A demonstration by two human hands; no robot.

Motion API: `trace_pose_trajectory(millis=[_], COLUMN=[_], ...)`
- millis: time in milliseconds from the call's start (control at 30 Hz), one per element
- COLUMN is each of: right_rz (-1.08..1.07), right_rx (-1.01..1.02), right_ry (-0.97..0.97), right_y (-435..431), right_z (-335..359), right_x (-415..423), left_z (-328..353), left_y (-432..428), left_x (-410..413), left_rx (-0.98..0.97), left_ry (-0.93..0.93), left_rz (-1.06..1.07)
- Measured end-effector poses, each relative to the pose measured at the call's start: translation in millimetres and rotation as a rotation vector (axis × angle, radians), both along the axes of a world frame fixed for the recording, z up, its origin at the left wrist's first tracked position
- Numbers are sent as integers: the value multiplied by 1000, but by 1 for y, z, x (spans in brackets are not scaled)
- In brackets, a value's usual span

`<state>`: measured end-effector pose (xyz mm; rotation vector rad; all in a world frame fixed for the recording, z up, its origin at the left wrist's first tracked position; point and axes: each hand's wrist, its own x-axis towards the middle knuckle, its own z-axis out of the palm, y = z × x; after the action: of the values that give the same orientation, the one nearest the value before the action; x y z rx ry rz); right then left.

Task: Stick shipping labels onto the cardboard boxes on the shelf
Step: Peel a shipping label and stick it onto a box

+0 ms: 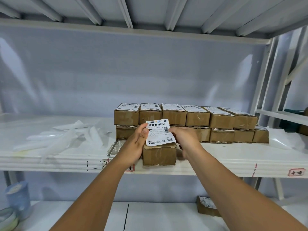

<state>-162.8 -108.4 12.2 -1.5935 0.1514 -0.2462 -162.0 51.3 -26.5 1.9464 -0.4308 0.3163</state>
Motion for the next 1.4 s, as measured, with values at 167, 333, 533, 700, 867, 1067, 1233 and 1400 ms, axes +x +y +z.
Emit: trace_pose_trajectory(millis=[167, 333, 533, 700, 867, 1067, 1233, 1400], right_rz=[2, -11, -43, -70, -118, -154, -162, -155], right_rx=[-32, -59, -135, -190, -208, -296, -431, -649], right_ry=[-7, -31, -73, -88, -108, -106, -108, -141], right_y=[0, 0, 0, 1, 2, 0, -5, -6], right_z=[0, -2, -3, -6, -7, -8, -4, 2], right_x=[2, 6, 8, 12, 13, 15, 15, 12], left_z=[0, 2, 4, 2, -1, -5, -6, -2], left_y=[0, 0, -3, -1, -2, 0, 0, -1], left_x=[0, -3, -6, -1, 4, 15, 21, 22], left_rx=[-2, -6, 5, 25, 48, 111, 101, -6], left_ry=[1, 8, -10, -7, -48, -66, -24, 62], left_rz=[-2, 0, 0, 22, 33, 37, 34, -1])
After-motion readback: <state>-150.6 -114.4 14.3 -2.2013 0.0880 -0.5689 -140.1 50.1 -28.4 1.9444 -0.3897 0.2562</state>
